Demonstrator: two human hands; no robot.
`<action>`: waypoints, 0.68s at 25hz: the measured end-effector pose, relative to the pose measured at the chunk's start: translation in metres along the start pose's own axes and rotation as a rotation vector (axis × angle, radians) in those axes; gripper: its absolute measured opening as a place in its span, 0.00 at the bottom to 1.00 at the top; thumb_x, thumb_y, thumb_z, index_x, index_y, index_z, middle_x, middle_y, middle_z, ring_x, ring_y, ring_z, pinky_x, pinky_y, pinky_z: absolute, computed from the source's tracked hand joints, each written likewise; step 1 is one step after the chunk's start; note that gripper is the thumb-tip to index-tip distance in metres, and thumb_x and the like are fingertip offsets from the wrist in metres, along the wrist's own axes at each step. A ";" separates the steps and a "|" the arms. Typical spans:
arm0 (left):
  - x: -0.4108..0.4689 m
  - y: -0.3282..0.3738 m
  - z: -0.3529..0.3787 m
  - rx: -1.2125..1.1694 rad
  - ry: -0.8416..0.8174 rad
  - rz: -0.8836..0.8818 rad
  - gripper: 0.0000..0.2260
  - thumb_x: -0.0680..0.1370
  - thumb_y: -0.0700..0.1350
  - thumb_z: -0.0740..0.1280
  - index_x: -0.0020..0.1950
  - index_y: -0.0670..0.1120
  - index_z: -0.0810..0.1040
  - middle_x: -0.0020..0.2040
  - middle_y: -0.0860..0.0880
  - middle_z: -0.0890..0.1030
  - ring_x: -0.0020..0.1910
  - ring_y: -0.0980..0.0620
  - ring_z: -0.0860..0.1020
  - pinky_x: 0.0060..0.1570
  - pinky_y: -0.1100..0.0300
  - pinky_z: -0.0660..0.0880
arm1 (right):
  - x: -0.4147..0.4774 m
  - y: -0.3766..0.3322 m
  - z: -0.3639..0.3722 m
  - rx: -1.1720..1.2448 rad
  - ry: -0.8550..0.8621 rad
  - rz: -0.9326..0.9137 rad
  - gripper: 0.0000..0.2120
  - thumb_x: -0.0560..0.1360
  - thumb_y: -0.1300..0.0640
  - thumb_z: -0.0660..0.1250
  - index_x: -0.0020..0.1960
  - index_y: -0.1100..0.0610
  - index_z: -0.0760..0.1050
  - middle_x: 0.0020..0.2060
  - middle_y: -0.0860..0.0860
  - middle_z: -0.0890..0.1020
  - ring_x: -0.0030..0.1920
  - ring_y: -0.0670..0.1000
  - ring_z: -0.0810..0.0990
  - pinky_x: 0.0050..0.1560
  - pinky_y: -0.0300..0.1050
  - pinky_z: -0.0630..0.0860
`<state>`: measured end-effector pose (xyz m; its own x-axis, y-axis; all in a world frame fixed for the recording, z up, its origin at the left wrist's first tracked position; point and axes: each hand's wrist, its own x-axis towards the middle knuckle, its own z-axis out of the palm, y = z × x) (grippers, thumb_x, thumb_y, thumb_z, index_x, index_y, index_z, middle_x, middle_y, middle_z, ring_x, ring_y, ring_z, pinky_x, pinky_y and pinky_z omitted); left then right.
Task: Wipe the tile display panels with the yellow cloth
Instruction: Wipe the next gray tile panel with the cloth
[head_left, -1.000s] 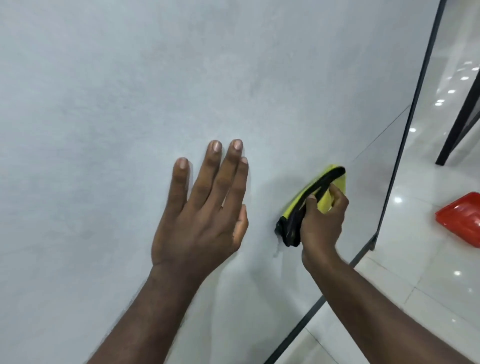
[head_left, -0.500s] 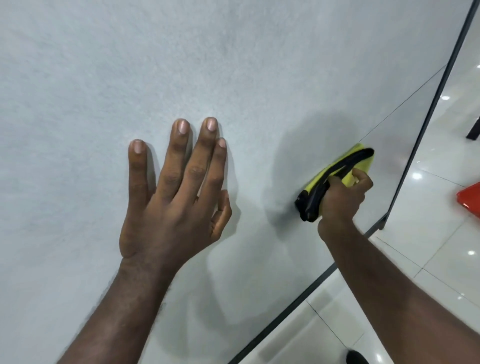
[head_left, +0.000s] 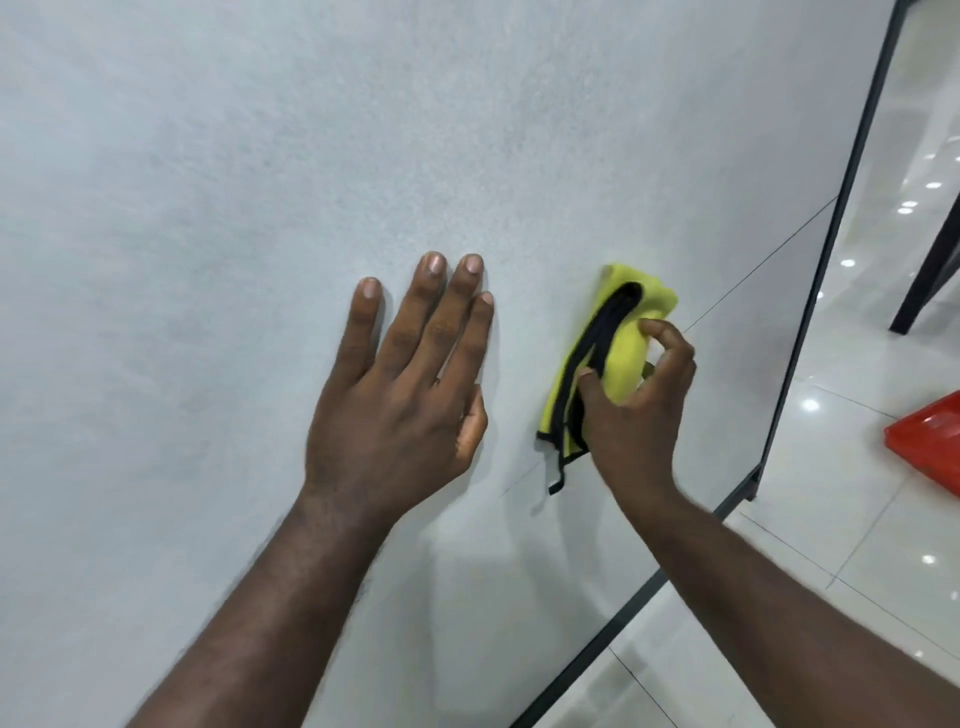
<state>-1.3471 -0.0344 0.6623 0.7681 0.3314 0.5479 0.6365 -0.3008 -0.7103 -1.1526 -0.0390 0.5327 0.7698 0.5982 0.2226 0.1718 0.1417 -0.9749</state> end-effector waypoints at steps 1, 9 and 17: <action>-0.005 -0.005 -0.008 -0.064 -0.017 -0.016 0.30 0.83 0.49 0.64 0.85 0.42 0.67 0.87 0.41 0.60 0.87 0.42 0.57 0.85 0.36 0.52 | 0.002 -0.006 0.003 0.076 0.016 0.181 0.29 0.77 0.61 0.72 0.74 0.50 0.66 0.70 0.47 0.69 0.72 0.51 0.71 0.66 0.46 0.71; -0.076 -0.119 -0.070 -0.030 0.045 -0.146 0.30 0.84 0.51 0.62 0.87 0.46 0.64 0.88 0.42 0.55 0.88 0.42 0.53 0.84 0.33 0.46 | -0.044 -0.113 0.032 0.181 -0.016 -0.091 0.43 0.72 0.69 0.63 0.80 0.39 0.63 0.76 0.47 0.64 0.75 0.48 0.65 0.78 0.51 0.66; -0.125 -0.177 -0.091 0.022 0.125 -0.191 0.30 0.86 0.52 0.60 0.86 0.43 0.64 0.88 0.39 0.56 0.87 0.39 0.54 0.84 0.31 0.48 | -0.092 -0.184 0.060 0.057 -0.033 -0.385 0.38 0.77 0.64 0.63 0.82 0.38 0.63 0.81 0.48 0.60 0.80 0.52 0.62 0.80 0.55 0.63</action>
<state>-1.5492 -0.1036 0.7594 0.6373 0.2666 0.7230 0.7706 -0.2230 -0.5970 -1.2915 -0.0730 0.6920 0.6356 0.5174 0.5730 0.4091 0.4037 -0.8183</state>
